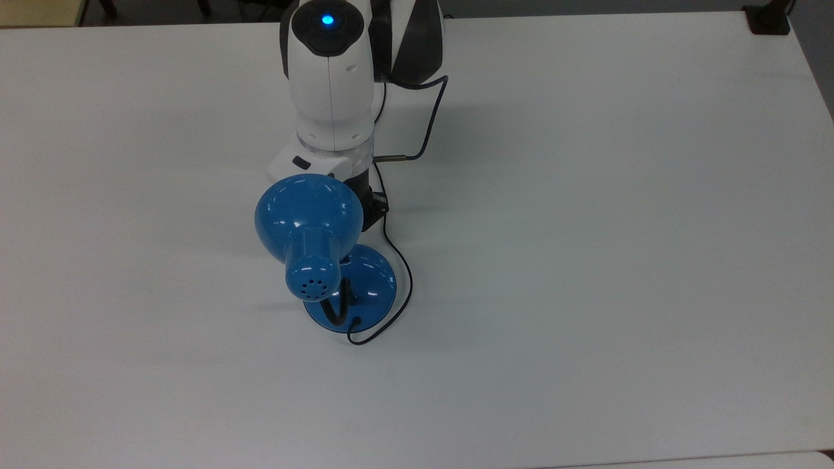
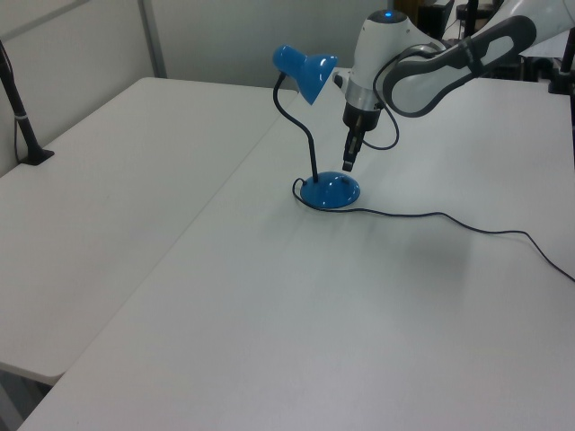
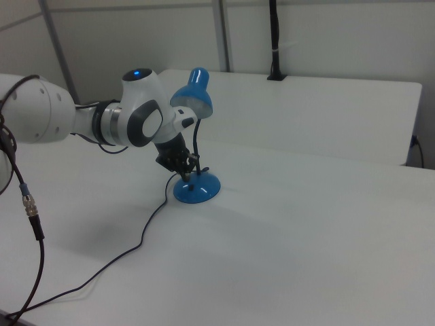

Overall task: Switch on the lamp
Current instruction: 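Press down on the lamp base switch with the gripper tip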

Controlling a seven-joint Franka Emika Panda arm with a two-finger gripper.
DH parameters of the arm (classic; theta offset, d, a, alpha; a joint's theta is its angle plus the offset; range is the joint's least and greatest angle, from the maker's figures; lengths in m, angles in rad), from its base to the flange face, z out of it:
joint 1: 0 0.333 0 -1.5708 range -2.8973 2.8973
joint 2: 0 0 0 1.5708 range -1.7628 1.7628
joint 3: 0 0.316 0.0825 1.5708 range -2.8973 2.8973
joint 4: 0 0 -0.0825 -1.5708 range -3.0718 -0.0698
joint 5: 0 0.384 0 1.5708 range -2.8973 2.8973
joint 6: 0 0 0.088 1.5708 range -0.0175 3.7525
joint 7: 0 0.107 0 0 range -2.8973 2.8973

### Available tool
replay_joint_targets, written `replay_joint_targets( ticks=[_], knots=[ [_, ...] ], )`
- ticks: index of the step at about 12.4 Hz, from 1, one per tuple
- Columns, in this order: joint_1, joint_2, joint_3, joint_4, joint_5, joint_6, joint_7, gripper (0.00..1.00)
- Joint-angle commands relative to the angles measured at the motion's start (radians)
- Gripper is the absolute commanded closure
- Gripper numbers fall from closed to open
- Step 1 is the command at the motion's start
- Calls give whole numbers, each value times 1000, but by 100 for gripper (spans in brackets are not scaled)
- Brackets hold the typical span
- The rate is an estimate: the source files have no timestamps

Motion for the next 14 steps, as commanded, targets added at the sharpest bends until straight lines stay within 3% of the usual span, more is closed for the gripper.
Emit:
replay_joint_targets(
  ticks=[1,10,14],
  knots=[
    [3,23,-1,6,19,51,-18,100],
    [3,84,-1,13,16,105,-9,100],
    [3,5,1,6,18,79,-8,100]
  ],
)
